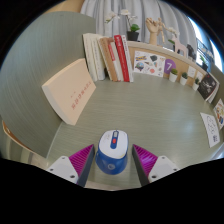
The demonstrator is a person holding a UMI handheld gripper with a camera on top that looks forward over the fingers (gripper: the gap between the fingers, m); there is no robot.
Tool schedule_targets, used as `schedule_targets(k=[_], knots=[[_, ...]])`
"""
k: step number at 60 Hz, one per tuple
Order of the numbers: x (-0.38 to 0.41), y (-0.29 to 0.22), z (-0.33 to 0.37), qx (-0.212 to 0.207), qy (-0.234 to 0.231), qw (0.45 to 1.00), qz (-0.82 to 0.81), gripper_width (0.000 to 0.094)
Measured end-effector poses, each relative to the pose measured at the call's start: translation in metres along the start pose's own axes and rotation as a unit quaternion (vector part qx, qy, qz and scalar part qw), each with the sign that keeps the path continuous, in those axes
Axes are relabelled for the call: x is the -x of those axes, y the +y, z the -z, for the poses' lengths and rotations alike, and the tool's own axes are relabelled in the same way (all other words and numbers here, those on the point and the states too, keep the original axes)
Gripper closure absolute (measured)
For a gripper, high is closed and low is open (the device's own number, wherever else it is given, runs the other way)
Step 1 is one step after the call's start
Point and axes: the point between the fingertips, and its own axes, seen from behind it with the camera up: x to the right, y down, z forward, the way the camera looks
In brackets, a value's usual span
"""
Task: Arrange mouse
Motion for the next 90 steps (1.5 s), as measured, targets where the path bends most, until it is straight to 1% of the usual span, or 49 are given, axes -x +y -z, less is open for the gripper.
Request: schedule_targets(k=[2, 5, 6, 12, 15, 19, 23, 30, 35, 38, 41, 44, 49, 53, 58, 62, 65, 69, 73, 76, 83, 86, 90], knots=[[0.000, -0.001, -0.005, 0.003, 0.000, 1.000, 0.000, 0.0234], [0.001, -0.002, -0.011, 0.006, 0.001, 1.000, -0.005, 0.0334], [0.002, -0.001, -0.012, 0.009, -0.002, 1.000, -0.009, 0.0351], [-0.002, -0.007, -0.013, -0.009, 0.012, 0.999, -0.033, 0.0408], [-0.002, -0.008, -0.014, -0.019, 0.015, 0.999, -0.030, 0.0455], [-0.002, -0.007, -0.014, -0.021, 0.016, 0.999, -0.028, 0.0519], [-0.001, -0.009, -0.015, -0.020, 0.009, 1.000, -0.021, 0.0565], [-0.001, -0.011, -0.018, -0.016, -0.011, 1.000, -0.010, 0.0568], [-0.002, -0.015, -0.015, -0.005, -0.034, 0.999, -0.020, 0.0568], [-0.013, -0.028, -0.007, -0.011, -0.043, 0.999, -0.016, 0.0567], [-0.031, -0.049, 0.012, -0.031, -0.052, 0.998, -0.014, 0.0567], [-0.058, -0.078, 0.037, -0.061, -0.053, 0.997, -0.010, 0.0566], [-0.121, -0.126, 0.090, -0.111, -0.035, 0.993, 0.021, 0.0567], [-0.179, -0.155, 0.127, -0.145, -0.023, 0.989, 0.035, 0.0568], [-0.256, -0.179, 0.163, -0.170, -0.009, 0.985, 0.037, 0.0566], [-0.319, -0.185, 0.177, -0.183, 0.009, 0.982, 0.040, 0.0569], [-0.369, -0.188, 0.180, -0.180, 0.022, 0.983, 0.039, 0.0568], [-0.428, -0.180, 0.171, -0.170, 0.038, 0.984, 0.022, 0.0569], [-0.481, -0.161, 0.154, -0.155, 0.065, 0.986, 0.004, 0.0570], [-0.513, -0.142, 0.136, -0.135, 0.069, 0.988, -0.013, 0.0570], [-0.559, -0.096, 0.092, -0.087, 0.076, 0.993, -0.036, 0.0570], [-0.566, -0.076, 0.073, -0.059, 0.069, 0.995, -0.029, 0.0570], [-0.569, -0.056, 0.051, -0.033, 0.057, 0.997, -0.034, 0.0570]])
